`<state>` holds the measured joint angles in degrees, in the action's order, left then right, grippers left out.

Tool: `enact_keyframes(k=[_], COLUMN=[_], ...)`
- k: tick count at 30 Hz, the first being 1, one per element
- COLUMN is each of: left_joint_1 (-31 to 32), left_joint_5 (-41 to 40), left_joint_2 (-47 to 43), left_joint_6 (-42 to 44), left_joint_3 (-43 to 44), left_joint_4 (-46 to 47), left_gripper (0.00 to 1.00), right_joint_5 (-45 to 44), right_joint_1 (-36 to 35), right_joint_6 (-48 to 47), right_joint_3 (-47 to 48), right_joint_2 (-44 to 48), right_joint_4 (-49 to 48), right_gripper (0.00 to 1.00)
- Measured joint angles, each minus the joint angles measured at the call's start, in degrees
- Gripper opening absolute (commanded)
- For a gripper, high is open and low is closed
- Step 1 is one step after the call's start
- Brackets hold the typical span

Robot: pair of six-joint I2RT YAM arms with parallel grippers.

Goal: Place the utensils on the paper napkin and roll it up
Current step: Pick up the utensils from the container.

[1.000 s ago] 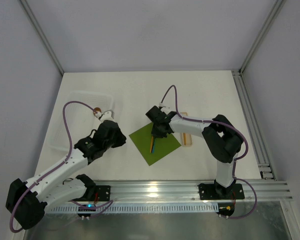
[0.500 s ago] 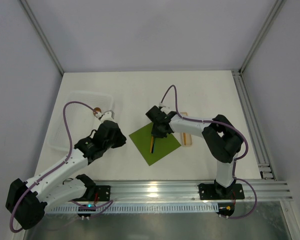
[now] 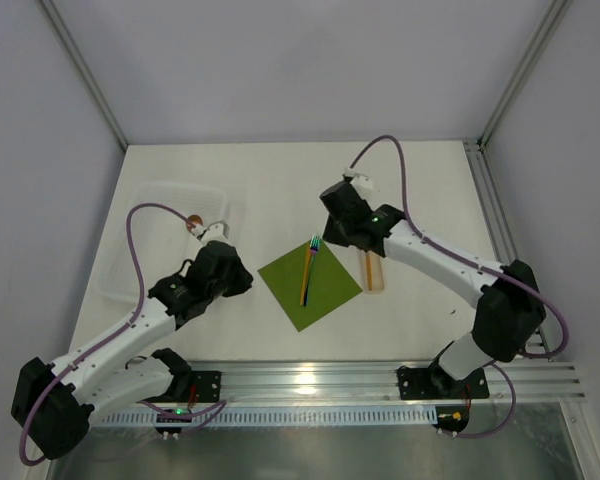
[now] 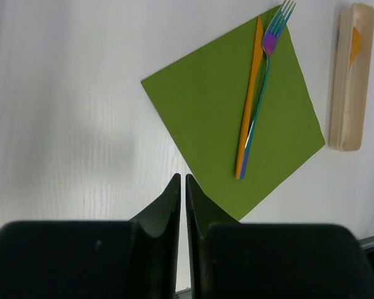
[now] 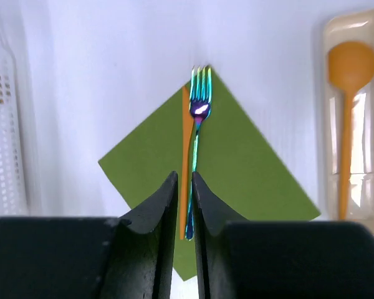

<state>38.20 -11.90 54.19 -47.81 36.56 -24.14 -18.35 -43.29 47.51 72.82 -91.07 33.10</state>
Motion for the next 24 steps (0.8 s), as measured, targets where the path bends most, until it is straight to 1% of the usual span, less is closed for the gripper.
enact_keyframes(k=[4,7,9,13,24], left_joint_1=[0.0,0.0,0.0,0.0,0.0], left_joint_5=[0.2,0.2,0.5,0.9,1.2], left_joint_2=[-0.3,-0.5,-0.5,-0.5,-0.4], left_joint_6=[0.0,0.0,0.0,0.0,-0.1], left_joint_3=[0.0,0.0,0.0,0.0,0.0], left_joint_4=[-0.2,-0.2,-0.3,-0.3,-0.4], left_gripper=[0.07,0.08,0.08,0.08,0.08], right_joint_5=[-0.3,-0.9,-0.9,-0.3,0.4], right_joint_1=[6.9,12.2,14.0,15.0,16.3], right_joint_6=[-3.4,-6.4,-8.3,-11.2,-15.0], right_joint_3=[-3.4,-7.0,-9.0,-10.1,-9.4], right_joint_2=[5.7,5.9,4.9,1.6,-7.8], right_joint_4=[0.0,0.4,1.0,1.6,0.2], right_gripper=[0.18,0.24,0.24,0.24,0.24])
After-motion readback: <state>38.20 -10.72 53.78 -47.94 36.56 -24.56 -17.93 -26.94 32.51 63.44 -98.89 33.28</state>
